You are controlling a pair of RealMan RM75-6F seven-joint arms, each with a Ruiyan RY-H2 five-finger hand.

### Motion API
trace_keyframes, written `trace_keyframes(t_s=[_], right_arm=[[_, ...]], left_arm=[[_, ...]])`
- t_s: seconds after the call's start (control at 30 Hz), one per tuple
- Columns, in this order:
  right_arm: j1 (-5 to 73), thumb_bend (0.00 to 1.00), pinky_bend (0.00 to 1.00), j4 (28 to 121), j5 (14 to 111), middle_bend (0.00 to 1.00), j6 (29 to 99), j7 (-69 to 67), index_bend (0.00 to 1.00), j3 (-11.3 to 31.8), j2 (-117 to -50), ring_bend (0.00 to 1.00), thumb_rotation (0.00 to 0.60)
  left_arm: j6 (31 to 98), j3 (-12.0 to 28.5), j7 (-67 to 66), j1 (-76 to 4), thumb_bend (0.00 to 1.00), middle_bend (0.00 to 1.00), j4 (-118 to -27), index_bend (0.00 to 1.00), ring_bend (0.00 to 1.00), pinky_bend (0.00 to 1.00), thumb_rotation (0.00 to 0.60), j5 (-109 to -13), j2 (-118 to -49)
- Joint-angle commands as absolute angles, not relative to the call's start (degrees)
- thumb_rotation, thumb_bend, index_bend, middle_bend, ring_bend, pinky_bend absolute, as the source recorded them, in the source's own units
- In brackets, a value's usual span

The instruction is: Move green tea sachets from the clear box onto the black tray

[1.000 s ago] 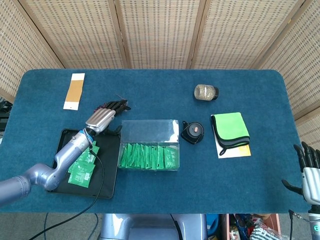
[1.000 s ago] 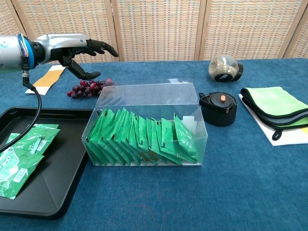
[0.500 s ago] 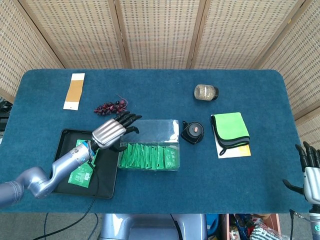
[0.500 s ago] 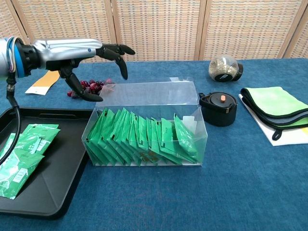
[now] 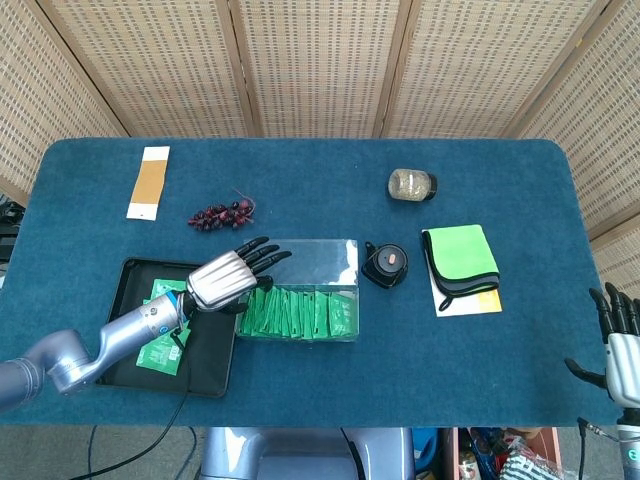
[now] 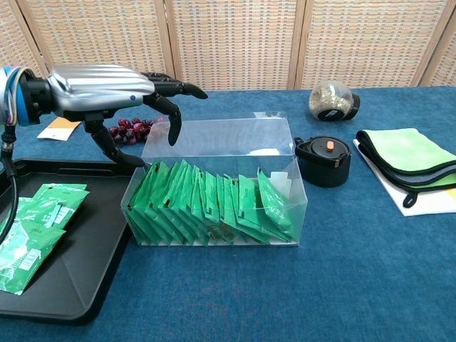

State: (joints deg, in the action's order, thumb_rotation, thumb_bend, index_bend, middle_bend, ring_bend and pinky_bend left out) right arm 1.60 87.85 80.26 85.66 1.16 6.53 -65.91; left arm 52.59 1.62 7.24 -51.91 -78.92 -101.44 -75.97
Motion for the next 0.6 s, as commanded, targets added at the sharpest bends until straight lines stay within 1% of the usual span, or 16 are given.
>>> trace_keyframes(t_s=[0.03,0.4,0.6], right_arm=[[1.6,0.00,0.00,87.9,80.1,0.00,85.7,1.2,0.00,6.6,-65.9,0.00,0.600],[1.6,0.00,0.00,87.9,80.2,0.00,85.6,1.0,0.00,6.5,-65.8,0.00,0.600],[1.6,0.00,0.00,87.8,79.9,0.00,85.4,0.8,0.00,6.6,-65.7,0.00,0.600]], left_arm=[[52.3,1.3,6.0,-52.3,0.27,0.00,-77.8,0.43,0.00,0.00,0.600,-101.4,-77.1],[52.5,1.3,4.2,-52.5,0.27,0.00,-74.2,0.43,0.00,0.00,0.600,-99.7,-81.7],[51.9,1.3,3.4,-53.1,0.27,0.00,-73.1,0.43,0.00,0.00,0.600,-99.1,-82.9]])
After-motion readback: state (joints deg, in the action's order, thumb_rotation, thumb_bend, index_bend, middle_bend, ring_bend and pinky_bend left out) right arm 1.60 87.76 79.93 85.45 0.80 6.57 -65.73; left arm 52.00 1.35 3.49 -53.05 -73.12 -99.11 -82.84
